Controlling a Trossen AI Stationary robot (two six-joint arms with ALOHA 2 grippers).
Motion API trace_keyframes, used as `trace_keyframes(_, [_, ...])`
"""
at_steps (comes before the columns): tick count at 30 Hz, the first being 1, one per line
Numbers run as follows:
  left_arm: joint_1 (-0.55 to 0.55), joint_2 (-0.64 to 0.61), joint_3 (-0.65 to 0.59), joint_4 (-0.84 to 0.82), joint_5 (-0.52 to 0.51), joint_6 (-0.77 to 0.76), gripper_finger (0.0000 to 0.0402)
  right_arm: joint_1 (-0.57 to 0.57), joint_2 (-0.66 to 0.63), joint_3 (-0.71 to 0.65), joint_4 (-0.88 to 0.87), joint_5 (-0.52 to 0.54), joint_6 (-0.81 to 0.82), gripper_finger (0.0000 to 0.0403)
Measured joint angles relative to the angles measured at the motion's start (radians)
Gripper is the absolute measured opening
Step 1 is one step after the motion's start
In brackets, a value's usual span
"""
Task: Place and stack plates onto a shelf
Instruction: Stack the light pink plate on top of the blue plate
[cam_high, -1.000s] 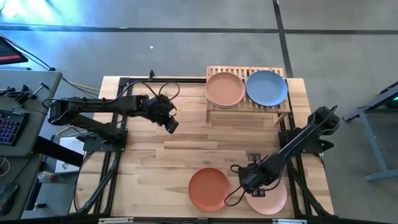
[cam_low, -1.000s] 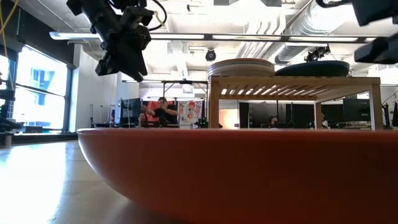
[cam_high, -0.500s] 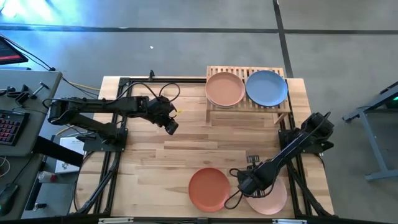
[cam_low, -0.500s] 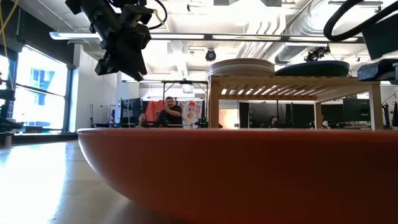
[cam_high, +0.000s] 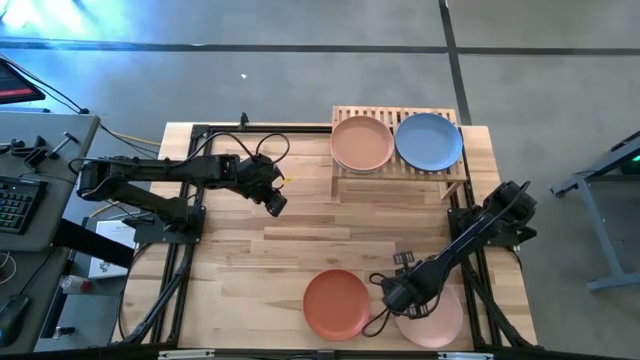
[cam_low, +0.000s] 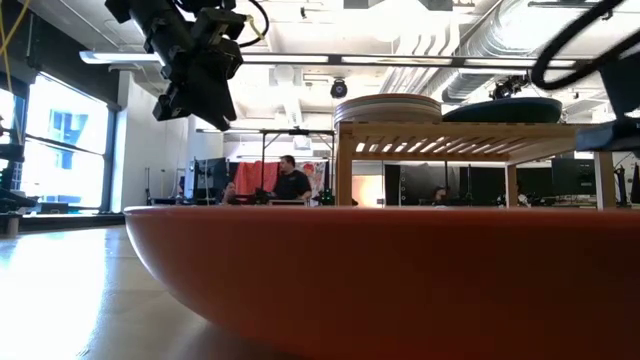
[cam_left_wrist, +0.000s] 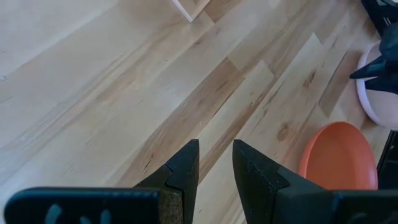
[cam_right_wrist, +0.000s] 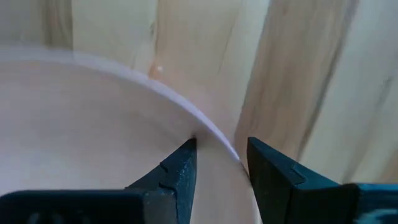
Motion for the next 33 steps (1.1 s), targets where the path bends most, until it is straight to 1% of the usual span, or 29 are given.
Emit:
trace_keyframes(2, [0.0,0.0,0.0,0.0,0.0,0.0,0.0086,0.0,0.0,-0.012,-0.001,-0.011,0.009,0.0119])
trace_keyframes(4, [0.0,0.0,0.0,0.0,0.0,0.0,0.0086,0.0,0.0,-0.013,-0.012,0.001,0.03,0.0119])
trace_keyframes(8, [-0.001,0.0,0.0,0.0,-0.003,0.0,0.0086,0.0,0.0,-0.013,-0.01,0.003,0.008,0.0112])
trace_keyframes(11, [-0.001,0.0,0.0,0.0,-0.007,0.0,0.0086,0.0,0.0,-0.013,-0.01,0.004,0.002,0.0082])
trace_keyframes(15, [-0.001,0.0,0.0,0.0,-0.009,0.0,0.0086,-0.001,-0.004,-0.011,-0.011,-0.013,0.0,0.0019])
trace_keyframes(16, [-0.001,0.0,0.0,0.0,-0.01,0.0,0.0086,-0.001,-0.005,-0.01,-0.011,-0.024,0.0,0.0011])
trace_keyframes(19, [-0.001,0.0,0.0,0.0,-0.01,-0.001,0.0086,0.0,-0.007,-0.01,-0.011,-0.031,0.008,0.0013])
trace_keyframes(25, [-0.001,0.0,0.0,0.001,-0.01,-0.001,0.0086,0.0,-0.038,-0.014,-0.033,-0.031,0.057,0.0003])
trace_keyframes(33, [-0.001,0.0,0.0,0.002,-0.01,-0.001,0.0086,0.0,-0.109,-0.014,-0.07,-0.031,0.137,0.0])
